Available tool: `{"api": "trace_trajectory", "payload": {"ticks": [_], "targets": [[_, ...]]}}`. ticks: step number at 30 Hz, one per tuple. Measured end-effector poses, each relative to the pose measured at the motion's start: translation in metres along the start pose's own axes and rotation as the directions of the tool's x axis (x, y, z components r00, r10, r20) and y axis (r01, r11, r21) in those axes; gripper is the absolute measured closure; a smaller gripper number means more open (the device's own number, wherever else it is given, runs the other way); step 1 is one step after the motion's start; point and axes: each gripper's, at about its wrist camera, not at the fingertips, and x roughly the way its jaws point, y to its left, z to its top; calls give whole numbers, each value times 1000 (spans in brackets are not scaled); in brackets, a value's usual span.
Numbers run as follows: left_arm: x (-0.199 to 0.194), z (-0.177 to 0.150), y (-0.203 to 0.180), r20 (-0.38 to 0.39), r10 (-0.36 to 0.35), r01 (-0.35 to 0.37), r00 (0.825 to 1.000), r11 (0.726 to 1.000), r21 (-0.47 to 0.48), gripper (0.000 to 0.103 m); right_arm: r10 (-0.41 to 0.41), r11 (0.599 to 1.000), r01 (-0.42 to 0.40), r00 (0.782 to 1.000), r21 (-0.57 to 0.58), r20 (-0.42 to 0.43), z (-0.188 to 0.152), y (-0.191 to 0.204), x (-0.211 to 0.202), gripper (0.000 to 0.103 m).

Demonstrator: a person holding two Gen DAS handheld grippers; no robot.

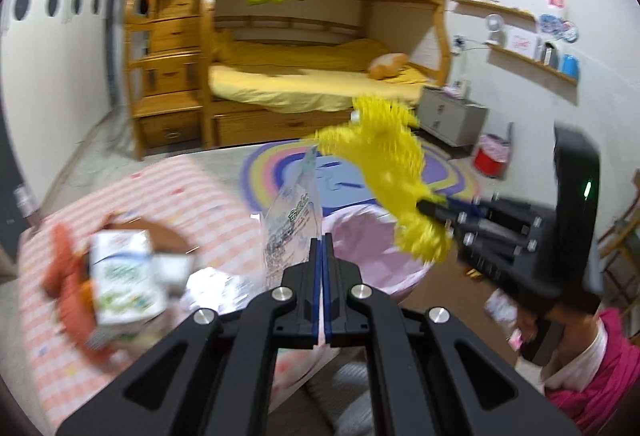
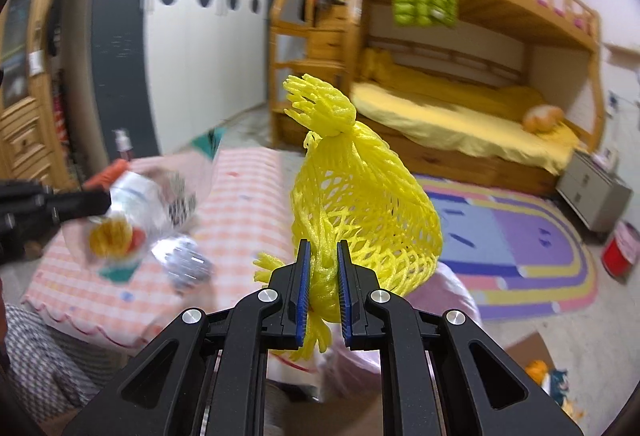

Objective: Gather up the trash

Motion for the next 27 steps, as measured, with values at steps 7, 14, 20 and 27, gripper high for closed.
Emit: {"api": "trace_trajectory", "payload": {"ticks": [7,14,20,27], "targets": [[92,23,-26,-39,-131,130,991,991,-27,103,-87,988,100,989,116,-119,-37,-66,35,90],[182,25,-49,-133,-256,253,958,967,-38,103,-86,971,130,972,199,-217,-66,-106,79,90],[231,34,-53,-165,-297,288,940,955,-76,102,-62,957,132,962,257,-266,-83,-127,109,84],[229,39,-43,-154,-193,185,969,980,-67,59,-54,940,147,955,309,-291,-83,-140,128,61]]}}
